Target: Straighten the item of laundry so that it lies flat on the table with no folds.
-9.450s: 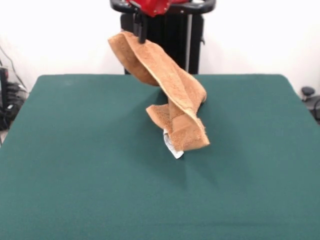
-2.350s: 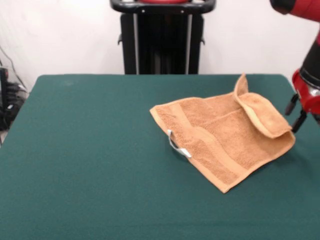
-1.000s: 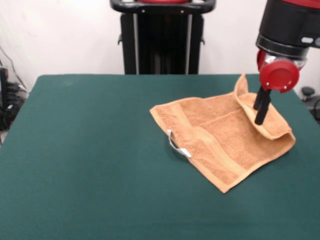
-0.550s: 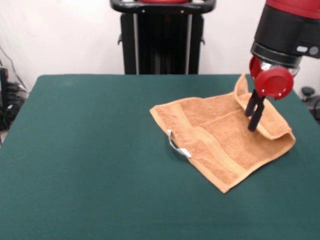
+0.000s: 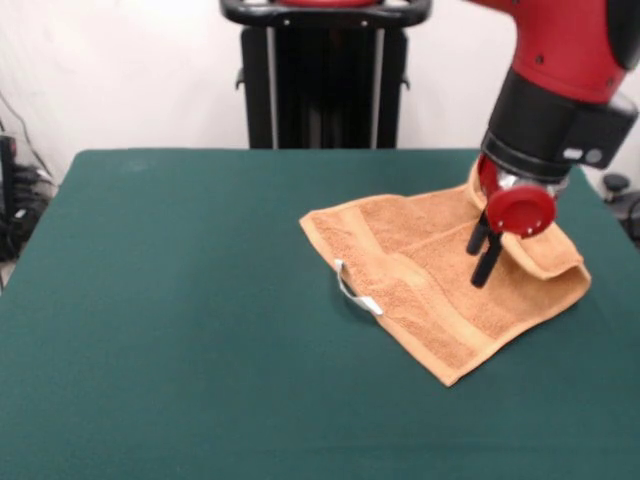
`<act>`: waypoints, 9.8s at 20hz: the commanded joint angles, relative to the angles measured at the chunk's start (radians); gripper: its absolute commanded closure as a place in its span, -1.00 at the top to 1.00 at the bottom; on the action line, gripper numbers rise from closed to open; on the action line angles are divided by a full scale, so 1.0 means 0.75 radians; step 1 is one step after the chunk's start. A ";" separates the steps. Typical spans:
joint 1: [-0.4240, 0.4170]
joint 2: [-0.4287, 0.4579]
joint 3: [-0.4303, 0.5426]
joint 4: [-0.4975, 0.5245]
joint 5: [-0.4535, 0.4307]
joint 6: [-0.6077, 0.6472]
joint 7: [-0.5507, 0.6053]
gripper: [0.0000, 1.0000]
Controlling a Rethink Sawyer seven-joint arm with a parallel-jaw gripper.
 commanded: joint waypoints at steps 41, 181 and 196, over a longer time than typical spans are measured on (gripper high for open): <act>0.149 0.134 0.059 -0.326 0.098 0.527 0.411 1.00; -0.667 -0.495 1.056 0.343 -1.026 0.471 -0.070 1.00; -0.704 -0.325 0.981 0.255 -1.193 0.223 -0.146 1.00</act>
